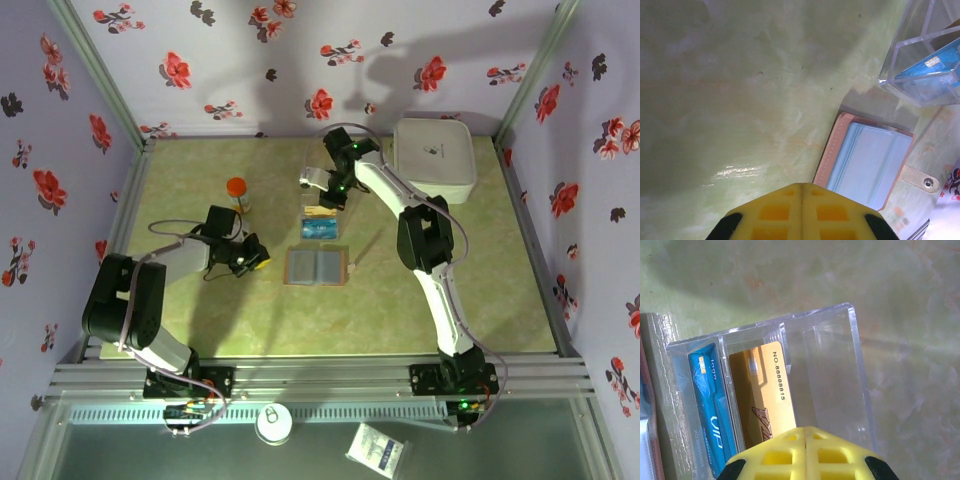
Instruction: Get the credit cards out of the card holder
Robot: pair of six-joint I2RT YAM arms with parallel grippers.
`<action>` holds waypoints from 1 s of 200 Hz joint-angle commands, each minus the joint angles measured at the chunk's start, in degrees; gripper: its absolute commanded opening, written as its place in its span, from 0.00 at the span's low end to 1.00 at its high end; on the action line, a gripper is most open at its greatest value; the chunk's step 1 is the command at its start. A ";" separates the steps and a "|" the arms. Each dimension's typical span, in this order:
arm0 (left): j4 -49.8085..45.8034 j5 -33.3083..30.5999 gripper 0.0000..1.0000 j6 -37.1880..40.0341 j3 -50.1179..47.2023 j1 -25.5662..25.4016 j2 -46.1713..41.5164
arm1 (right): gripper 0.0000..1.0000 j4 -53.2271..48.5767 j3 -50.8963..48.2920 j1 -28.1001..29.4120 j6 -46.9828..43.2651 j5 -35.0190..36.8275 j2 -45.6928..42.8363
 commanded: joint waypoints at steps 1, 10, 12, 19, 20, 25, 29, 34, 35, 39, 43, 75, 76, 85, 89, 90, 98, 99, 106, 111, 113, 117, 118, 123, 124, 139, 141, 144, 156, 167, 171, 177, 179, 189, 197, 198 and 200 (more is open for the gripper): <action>-0.21 0.98 0.00 0.75 -1.16 0.52 -1.67 | 0.03 -1.47 -0.95 0.65 -0.91 1.16 -1.53; -0.21 0.98 0.00 0.68 -1.30 0.53 -1.96 | 0.03 -1.22 -0.93 0.65 -0.79 0.89 -1.84; -0.21 0.93 0.00 0.67 -1.35 0.53 -2.00 | 0.03 -1.17 -0.95 0.65 -0.77 0.85 -1.99; -0.13 0.91 0.00 0.59 -1.54 0.49 -2.18 | 0.04 -0.81 -1.01 0.65 -0.48 0.73 -2.27; -0.12 0.90 0.00 0.58 -1.55 0.47 -2.19 | 0.04 -0.73 -0.97 0.65 -0.45 0.78 -2.30; -0.06 0.89 0.00 0.57 -1.60 0.53 -2.34 | 0.06 -0.15 -1.00 0.65 0.00 0.87 -2.49; -0.06 0.93 0.00 0.54 -1.63 0.53 -2.49 | 0.07 0.26 -1.12 0.65 0.36 1.16 -2.77; -0.04 0.95 0.00 0.55 -1.63 0.52 -2.59 | 0.07 1.11 -1.24 0.67 1.17 1.58 -3.14; -0.03 0.92 0.00 0.56 -1.60 0.53 -2.57 | 0.07 1.29 -1.26 0.66 1.30 1.69 -3.17; -0.03 0.96 0.00 0.57 -1.57 0.53 -2.74 | 0.07 1.85 -1.42 0.65 1.92 2.07 -3.48; -0.03 0.90 0.00 0.58 -1.54 0.53 -2.81 | 0.08 2.27 -1.59 0.65 2.40 2.35 -3.75; 0.14 0.91 0.00 1.28 -1.14 0.50 -3.47 | 0.11 9.32 -6.12 0.82 9.48 6.61 -7.60; 0.14 0.90 0.00 1.32 -1.13 0.52 -3.49 | 0.12 9.57 -6.34 0.82 9.72 6.75 -7.82; 0.53 0.98 0.00 1.43 -1.21 0.44 -3.62 | 0.12 11.77 -8.57 0.89 12.53 7.73 -9.17; 0.91 0.98 0.00 1.43 -1.42 0.35 -3.70 | 0.12 12.82 -9.60 0.91 13.59 7.90 -10.00; 1.01 0.98 0.00 1.44 -1.45 0.31 -3.78 | 0.12 13.12 -9.97 0.91 14.02 7.93 -10.21; 1.73 1.03 0.00 1.34 -1.71 0.35 -3.82 | 0.13 15.44 -12.53 0.99 16.86 8.18 -11.68; 1.77 1.05 0.00 1.35 -1.77 0.27 -3.89 | 0.13 15.74 -12.84 1.00 17.27 8.20 -11.88; 2.34 1.19 0.00 1.42 -1.86 0.19 -3.89 | 0.13 17.61 -14.94 1.21 19.82 8.59 -13.06; 2.63 1.28 0.00 1.45 -1.91 0.11 -3.87 | 0.13 18.81 -16.41 1.38 21.60 8.76 -13.83; 2.74 1.32 0.00 1.45 -1.85 0.10 -3.87 | 0.13 19.20 -16.97 1.47 22.27 8.81 -14.13; 2.85 1.33 0.00 1.61 -1.83 0.01 -3.99 | 0.13 20.13 -17.93 1.60 23.75 8.94 -14.68; 2.86 1.37 0.00 1.62 -1.79 0.01 -3.97 | 0.13 20.42 -18.27 1.65 24.10 9.06 -14.88; 2.99 1.34 0.00 1.62 -1.78 -0.07 -3.99 | 0.13 21.54 -19.68 1.91 26.02 9.38 -15.64; 3.02 1.38 0.00 1.62 -1.72 -0.08 -3.93 | 0.13 21.74 -19.93 1.98 26.47 9.45 -15.80; 3.30 1.33 0.00 1.02 -0.84 -0.08 -3.41 | 0.12 24.03 -22.88 2.89 32.40 10.49 -17.59; 3.30 1.39 0.00 0.95 -0.72 -0.12 -3.36 | 0.12 24.33 -23.25 3.01 33.28 10.56 -17.75; 3.43 1.42 0.00 0.85 -0.49 -0.21 -3.22 | 0.12 24.79 -23.87 3.22 34.49 10.64 -18.12; 3.57 1.47 0.00 -0.04 0.32 -0.49 -2.75 | 0.12 26.16 -25.78 3.99 39.14 10.60 -19.25; 3.60 2.18 0.00 -0.87 1.12 -0.65 -1.96 | 0.12 26.93 -27.14 4.94 43.26 11.40 -20.34; 3.65 2.36 0.00 -1.02 1.36 -0.77 -1.72 | 0.12 27.20 -27.76 5.26 44.56 11.66 -20.66; 3.45 2.55 0.00 -1.20 1.79 -1.07 -1.25 | 0.12 27.68 -28.73 5.74 46.38 12.07 -21.20; 3.34 2.56 0.00 -1.34 1.91 -1.19 -1.17 | 0.12 27.88 -29.24 5.88 46.88 12.30 -21.40; 3.02 2.76 0.00 -1.64 2.38 -1.62 -0.49 | 0.12 28.81 -31.29 6.75 50.75 14.09 -22.35; 2.98 2.95 0.00 -1.66 2.71 -2.03 -0.11 | 0.11 29.66 -32.99 7.37 53.80 14.86 -23.14; 3.01 2.97 0.00 -1.69 2.77 -2.07 -0.10 | 0.11 29.76 -33.31 7.44 54.25 14.92 -23.33; 2.99 2.93 0.00 -1.64 2.79 -2.14 0.04 | 0.11 29.94 -33.88 7.60 54.96 15.08 -23.51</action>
